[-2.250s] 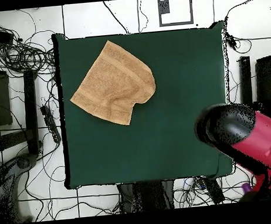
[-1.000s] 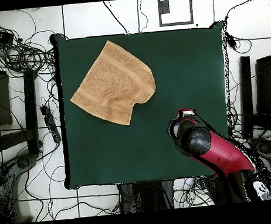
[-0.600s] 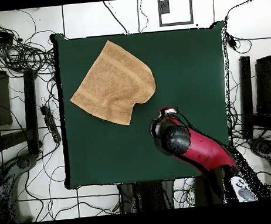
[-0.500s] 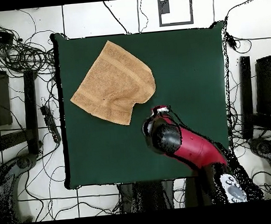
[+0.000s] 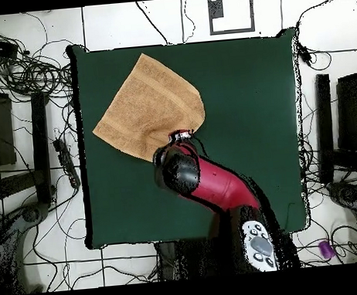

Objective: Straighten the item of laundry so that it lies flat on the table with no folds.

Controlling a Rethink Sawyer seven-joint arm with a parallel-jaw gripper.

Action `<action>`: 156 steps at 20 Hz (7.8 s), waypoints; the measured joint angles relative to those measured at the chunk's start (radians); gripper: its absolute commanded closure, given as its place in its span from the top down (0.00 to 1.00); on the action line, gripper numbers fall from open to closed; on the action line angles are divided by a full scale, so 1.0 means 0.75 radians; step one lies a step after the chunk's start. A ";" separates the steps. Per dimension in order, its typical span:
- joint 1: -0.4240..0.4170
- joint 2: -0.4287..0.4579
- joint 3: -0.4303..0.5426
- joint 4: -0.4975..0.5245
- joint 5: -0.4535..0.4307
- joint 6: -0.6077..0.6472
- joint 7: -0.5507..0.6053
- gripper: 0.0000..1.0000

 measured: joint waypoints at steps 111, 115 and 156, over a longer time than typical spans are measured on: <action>0.503 0.824 -0.631 -0.738 0.405 0.705 0.596 0.00; 0.468 0.817 -0.612 -0.740 0.428 0.692 0.596 0.00; -0.226 -0.077 -0.361 -0.127 -0.237 0.154 0.482 0.00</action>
